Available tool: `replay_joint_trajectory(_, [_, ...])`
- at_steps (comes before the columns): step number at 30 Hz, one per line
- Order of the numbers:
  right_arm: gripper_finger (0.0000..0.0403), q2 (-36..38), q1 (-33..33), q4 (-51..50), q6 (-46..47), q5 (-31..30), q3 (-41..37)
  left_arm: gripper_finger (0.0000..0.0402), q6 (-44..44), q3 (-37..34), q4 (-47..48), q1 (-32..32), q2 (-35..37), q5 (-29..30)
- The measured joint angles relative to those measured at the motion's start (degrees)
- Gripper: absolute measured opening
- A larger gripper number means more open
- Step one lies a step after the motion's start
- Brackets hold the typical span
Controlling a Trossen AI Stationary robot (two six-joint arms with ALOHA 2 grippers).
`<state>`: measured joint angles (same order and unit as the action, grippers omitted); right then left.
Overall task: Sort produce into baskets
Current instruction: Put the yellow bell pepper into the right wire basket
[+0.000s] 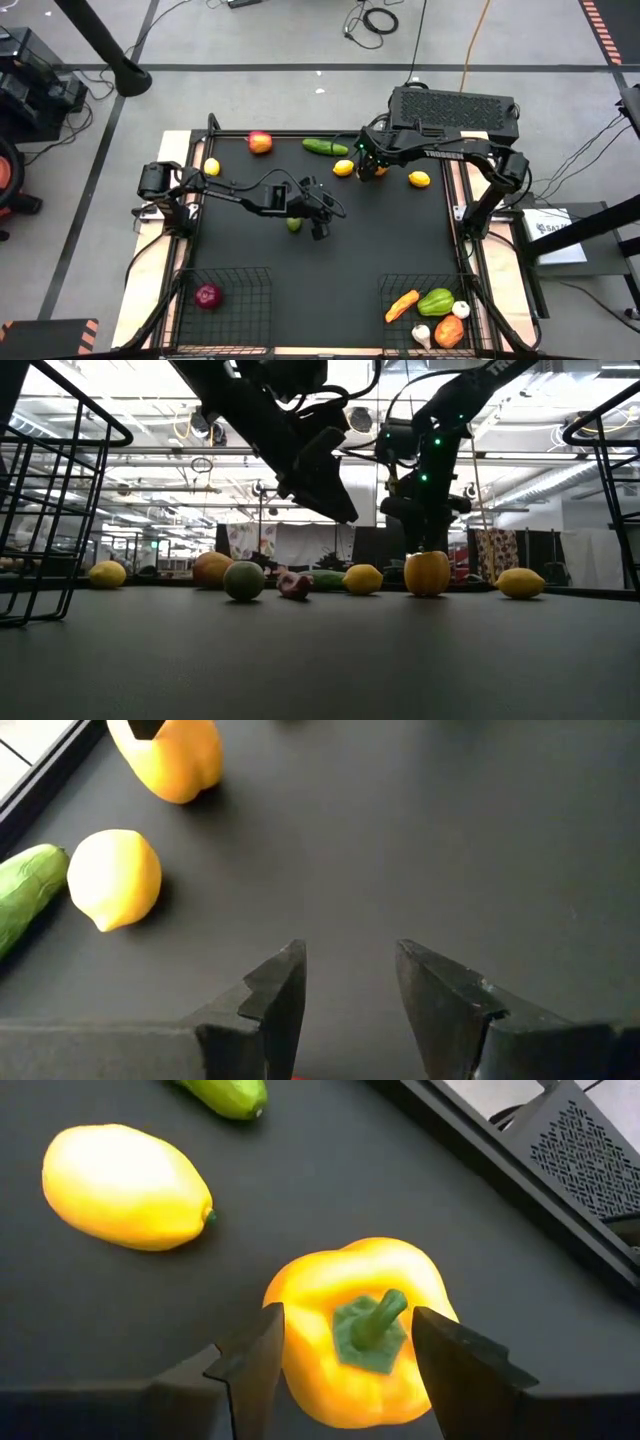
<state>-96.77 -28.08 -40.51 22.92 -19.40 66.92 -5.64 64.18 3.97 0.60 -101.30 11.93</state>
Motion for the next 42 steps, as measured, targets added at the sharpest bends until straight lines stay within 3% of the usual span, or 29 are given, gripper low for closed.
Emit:
replay_joint_trajectory(9, [0.0204, 0.3, -1.2, 1.0, -0.3, 0.0, 0.0, 0.0164, 0.0, 0.0, 0.0, 0.0, 0.0, -0.1])
replay_joint_trajectory(31, [0.0089, 0.3, -1.6, 1.3, 0.0, -1.7, 0.0, 0.0164, 0.0, 0.0, 0.0, 0.0, 0.0, -1.3])
replay_joint_trajectory(42, [0.0080, 0.3, -1.6, 0.3, -0.2, -1.5, 0.0, 0.0164, 0.0, 0.0, 0.0, 0.0, 0.0, -1.3])
